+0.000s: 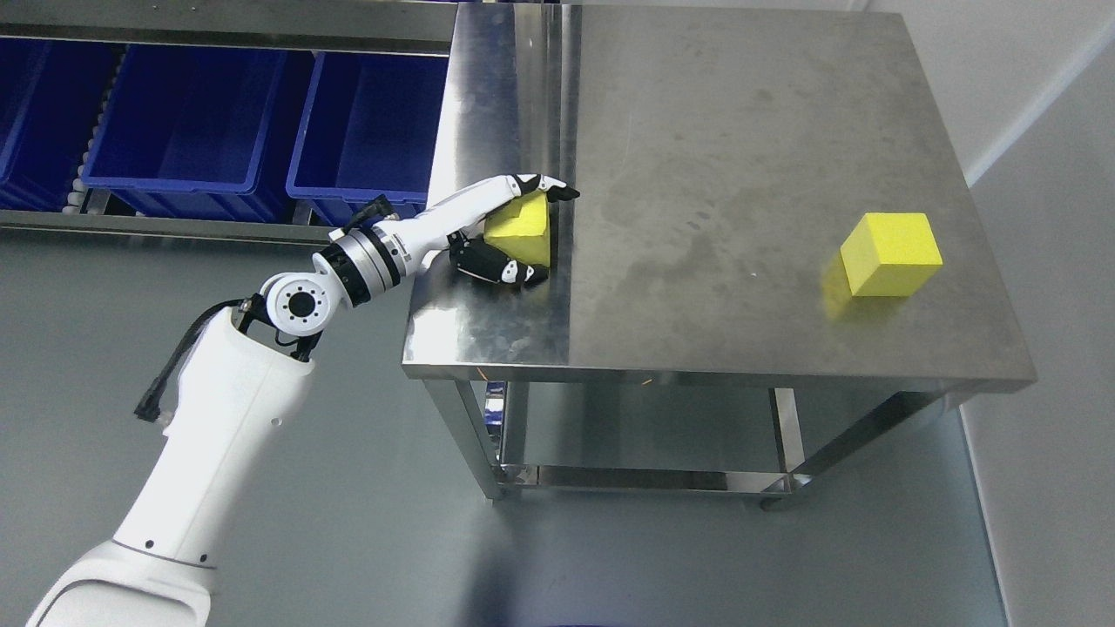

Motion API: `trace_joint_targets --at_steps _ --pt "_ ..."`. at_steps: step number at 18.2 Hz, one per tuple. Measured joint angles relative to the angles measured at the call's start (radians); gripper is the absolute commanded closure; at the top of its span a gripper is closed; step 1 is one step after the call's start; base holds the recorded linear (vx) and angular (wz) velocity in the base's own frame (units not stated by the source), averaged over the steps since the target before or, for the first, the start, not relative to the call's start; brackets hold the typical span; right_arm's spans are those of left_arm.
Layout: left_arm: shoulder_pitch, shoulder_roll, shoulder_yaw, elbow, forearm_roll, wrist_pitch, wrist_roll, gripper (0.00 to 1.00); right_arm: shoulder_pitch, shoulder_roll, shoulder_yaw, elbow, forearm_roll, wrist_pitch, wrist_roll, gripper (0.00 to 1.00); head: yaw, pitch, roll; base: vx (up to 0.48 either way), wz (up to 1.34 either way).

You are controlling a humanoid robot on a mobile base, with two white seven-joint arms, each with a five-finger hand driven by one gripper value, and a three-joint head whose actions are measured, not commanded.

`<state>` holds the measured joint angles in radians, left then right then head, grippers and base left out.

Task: Move yellow foam block to right shelf middle
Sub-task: 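Close the left hand around the yellow foam cube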

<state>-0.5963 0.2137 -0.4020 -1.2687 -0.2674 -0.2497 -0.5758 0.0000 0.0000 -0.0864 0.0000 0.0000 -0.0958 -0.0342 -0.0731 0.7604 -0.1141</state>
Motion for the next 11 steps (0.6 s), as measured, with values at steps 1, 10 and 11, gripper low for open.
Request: trace_joint_targets --at_steps 1,10,11 --pt "0.0 -0.009 -0.002 0.008 -0.005 -0.001 0.007 0.29 0.0 0.0 0.0 0.0 0.0 0.0 0.0 0.0 0.0 0.0 0.0 0.019 0.11" --pt "-0.001 -0.072 0.005 0.052 -0.024 -0.003 0.041 0.89 0.0 0.0 0.0 0.0 0.0 0.0 0.0 0.0 0.0 0.0 0.0 0.004 0.08" --pt "-0.001 -0.082 0.015 0.056 -0.025 -0.003 0.041 0.94 0.0 0.0 0.0 0.0 0.0 0.0 0.0 0.0 0.0 0.0 0.0 -0.006 0.02"
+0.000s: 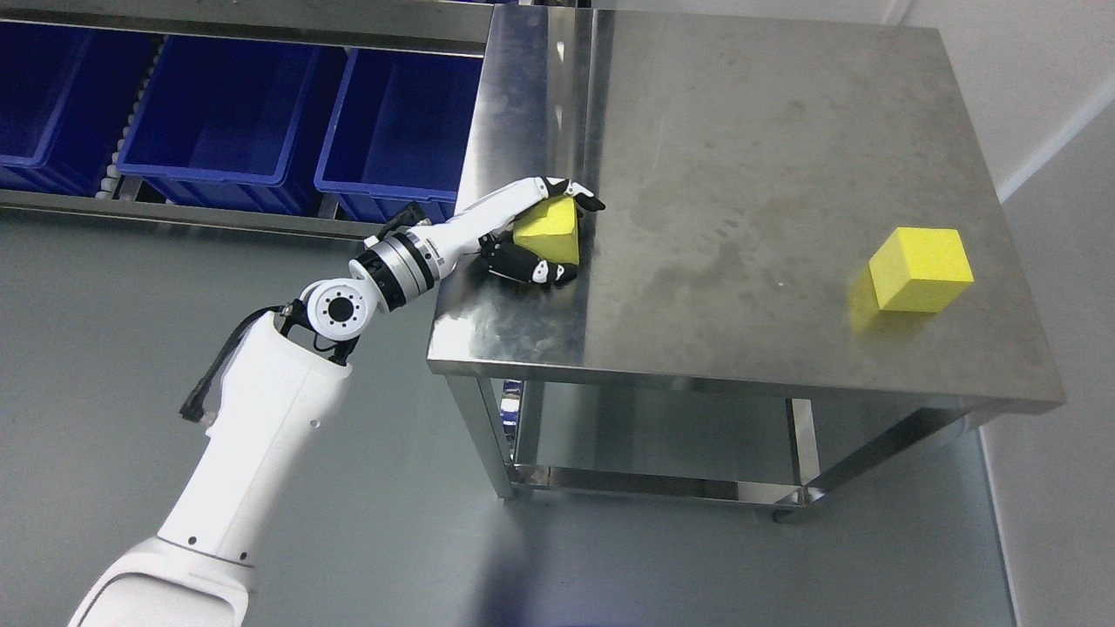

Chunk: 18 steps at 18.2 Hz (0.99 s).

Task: Move yellow foam block to right shelf middle
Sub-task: 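Close the left hand around the yellow foam cube, then lift the cube off the table with the left hand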

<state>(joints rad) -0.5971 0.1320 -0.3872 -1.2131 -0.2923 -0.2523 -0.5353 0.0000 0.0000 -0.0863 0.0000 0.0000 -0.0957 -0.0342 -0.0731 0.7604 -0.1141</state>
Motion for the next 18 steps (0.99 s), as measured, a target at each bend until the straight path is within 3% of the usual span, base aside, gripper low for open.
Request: trace_joint_targets --at_steps 3,7,11,18 --pt "0.006 -0.033 0.045 0.007 -0.001 0.011 0.017 1.0 0.0 0.0 0.0 0.0 0.0 0.0 0.0 0.0 0.0 0.0 0.0 -0.002 0.01" --pt "0.011 -0.064 0.126 0.006 0.005 0.028 0.09 1.0 0.0 0.0 0.0 0.0 0.0 0.0 0.0 0.0 0.0 0.0 0.0 -0.007 -0.08" --pt "0.019 -0.085 0.207 -0.032 0.062 -0.026 0.177 1.0 0.0 0.0 0.0 0.0 0.0 0.0 0.0 0.0 0.0 0.0 0.0 0.009 -0.09" --pt "0.11 -0.109 0.341 -0.156 0.188 -0.035 0.219 1.0 0.0 0.0 0.0 0.0 0.0 0.0 0.0 0.0 0.0 0.0 0.0 -0.004 0.11"
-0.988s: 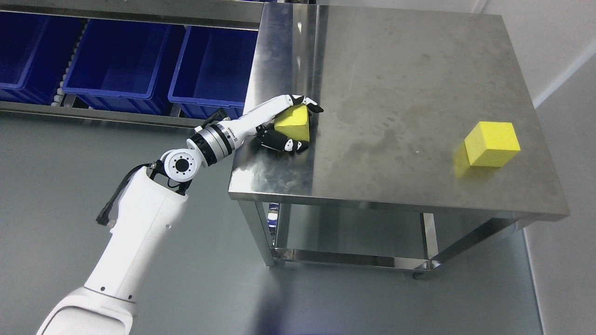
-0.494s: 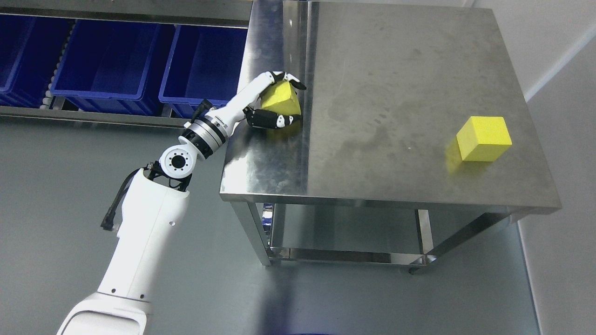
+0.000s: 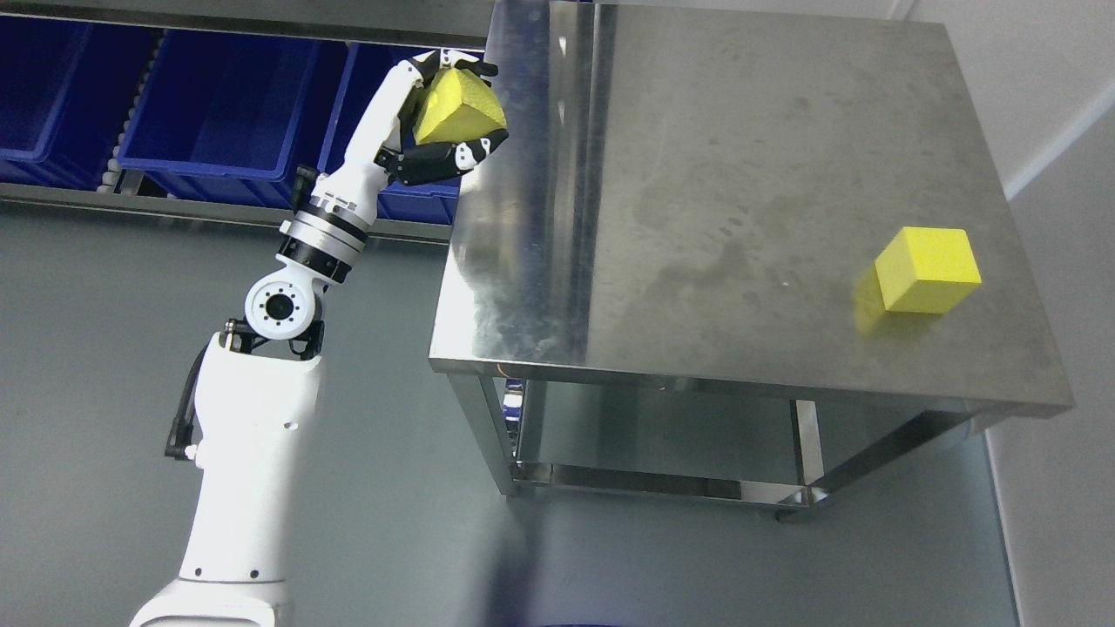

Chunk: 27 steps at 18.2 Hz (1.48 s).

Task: Move yellow foam block to right shelf middle
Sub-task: 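Lift the cube off the table with the left hand, then hold the cube in the left hand while turning toward the blue bin shelves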

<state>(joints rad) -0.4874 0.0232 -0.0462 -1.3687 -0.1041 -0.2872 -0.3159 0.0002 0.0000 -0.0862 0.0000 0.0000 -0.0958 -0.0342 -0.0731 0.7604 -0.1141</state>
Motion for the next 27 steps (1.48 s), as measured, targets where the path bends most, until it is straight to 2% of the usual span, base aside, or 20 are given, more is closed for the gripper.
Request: trace_joint_targets --at_steps 4,9,10,12,18,22,27 --pt "0.114 -0.007 0.07 -0.065 0.09 0.003 0.059 1.0 0.0 0.0 0.0 0.0 0.0 0.0 0.0 0.0 0.0 0.0 0.0 -0.025 0.58" --pt "0.114 -0.007 0.07 -0.065 0.09 0.003 0.059 1.0 0.0 0.0 0.0 0.0 0.0 0.0 0.0 0.0 0.0 0.0 0.0 -0.045 1.01" --pt "0.277 -0.014 0.162 -0.128 0.278 -0.006 0.173 1.0 0.0 0.0 0.0 0.0 0.0 0.0 0.0 0.0 0.0 0.0 0.0 -0.058 1.2" --pt "0.324 -0.015 0.178 -0.141 0.317 -0.023 0.198 1.0 0.0 0.0 0.0 0.0 0.0 0.0 0.0 0.0 0.0 0.0 0.0 -0.043 1.18" --pt "0.448 -0.019 0.186 -0.175 0.379 -0.064 0.29 1.0 0.0 0.0 0.0 0.0 0.0 0.0 0.0 0.0 0.0 0.0 0.0 0.017 1.16" --pt "0.515 -0.02 0.169 -0.197 0.393 -0.117 0.307 1.0 0.0 0.0 0.0 0.0 0.0 0.0 0.0 0.0 0.0 0.0 0.0 0.094 0.8" --pt "0.554 -0.022 0.145 -0.216 0.395 -0.135 0.311 1.0 0.0 0.0 0.0 0.0 0.0 0.0 0.0 0.0 0.0 0.0 0.0 0.151 0.43"
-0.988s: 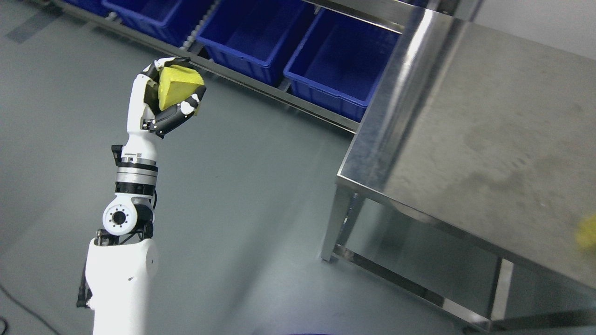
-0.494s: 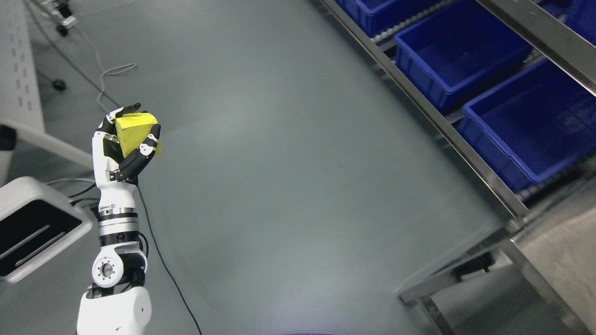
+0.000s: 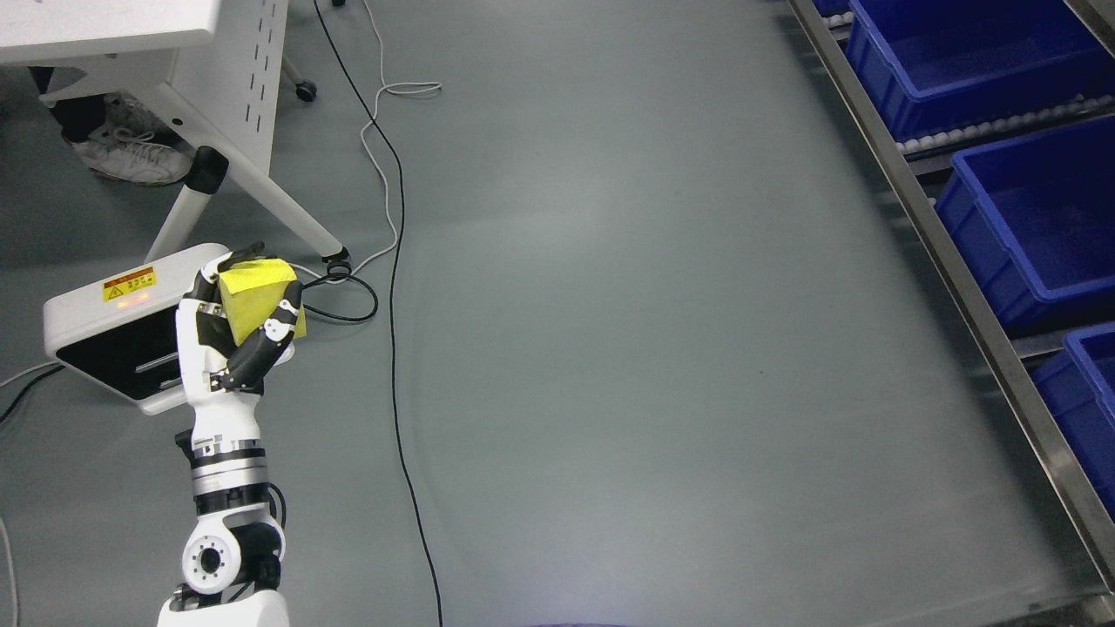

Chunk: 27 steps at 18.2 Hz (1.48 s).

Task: Move yellow foam block to right shelf middle
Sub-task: 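Hold the cube in the left hand while turning toward the blue bin shelves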

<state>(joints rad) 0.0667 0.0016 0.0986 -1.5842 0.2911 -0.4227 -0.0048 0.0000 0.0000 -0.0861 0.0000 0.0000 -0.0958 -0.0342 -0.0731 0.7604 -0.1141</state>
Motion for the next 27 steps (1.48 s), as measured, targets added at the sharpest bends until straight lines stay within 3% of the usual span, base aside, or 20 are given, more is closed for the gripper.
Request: trace_joint_targets --at_steps 11,27 --pt "0.003 -0.001 -0.033 -0.009 -0.023 0.002 0.001 1.0 0.0 0.0 0.0 0.0 0.0 0.0 0.0 0.0 0.0 0.0 0.0 0.311 -0.1" --pt "-0.002 -0.002 -0.043 -0.012 -0.041 0.004 -0.005 1.0 0.0 0.0 0.0 0.0 0.0 0.0 0.0 0.0 0.0 0.0 0.0 0.543 -0.19"
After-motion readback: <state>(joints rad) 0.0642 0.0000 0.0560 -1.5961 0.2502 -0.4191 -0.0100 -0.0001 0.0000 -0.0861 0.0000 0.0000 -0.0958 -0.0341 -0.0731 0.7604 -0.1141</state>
